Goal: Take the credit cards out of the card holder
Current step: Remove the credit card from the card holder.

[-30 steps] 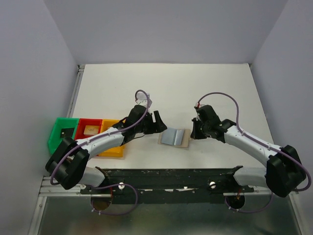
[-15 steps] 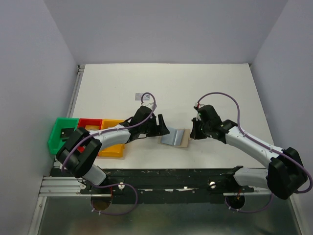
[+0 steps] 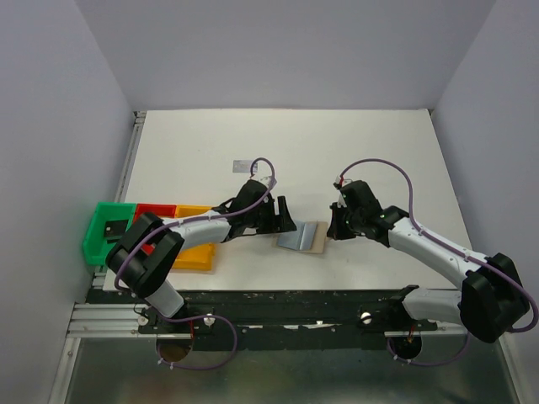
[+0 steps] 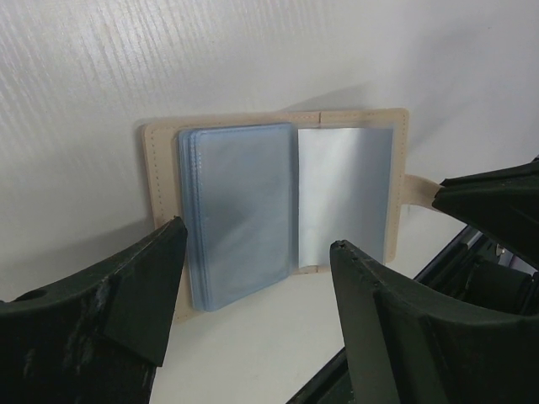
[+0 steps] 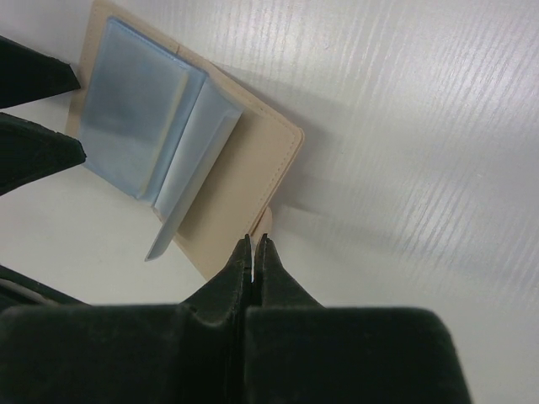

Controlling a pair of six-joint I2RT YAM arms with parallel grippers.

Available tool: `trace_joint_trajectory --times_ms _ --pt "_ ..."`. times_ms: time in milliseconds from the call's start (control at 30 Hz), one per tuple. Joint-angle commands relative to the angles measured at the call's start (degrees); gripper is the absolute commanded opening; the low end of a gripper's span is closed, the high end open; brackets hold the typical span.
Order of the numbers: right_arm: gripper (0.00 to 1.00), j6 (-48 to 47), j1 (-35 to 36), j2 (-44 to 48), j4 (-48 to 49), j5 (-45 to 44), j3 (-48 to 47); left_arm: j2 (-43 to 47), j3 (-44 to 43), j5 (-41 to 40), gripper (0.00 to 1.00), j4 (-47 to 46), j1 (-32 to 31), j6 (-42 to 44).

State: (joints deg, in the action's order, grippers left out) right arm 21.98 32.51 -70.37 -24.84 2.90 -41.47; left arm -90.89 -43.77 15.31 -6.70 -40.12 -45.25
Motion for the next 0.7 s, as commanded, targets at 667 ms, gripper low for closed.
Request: trace_joint_trajectory --times_ms 667 --pt "0.0 -0.5 -0.3 0.1 1.8 2.2 1.0 -3.1 -2.9 5.2 0.76 1.1 -1.0 3.8"
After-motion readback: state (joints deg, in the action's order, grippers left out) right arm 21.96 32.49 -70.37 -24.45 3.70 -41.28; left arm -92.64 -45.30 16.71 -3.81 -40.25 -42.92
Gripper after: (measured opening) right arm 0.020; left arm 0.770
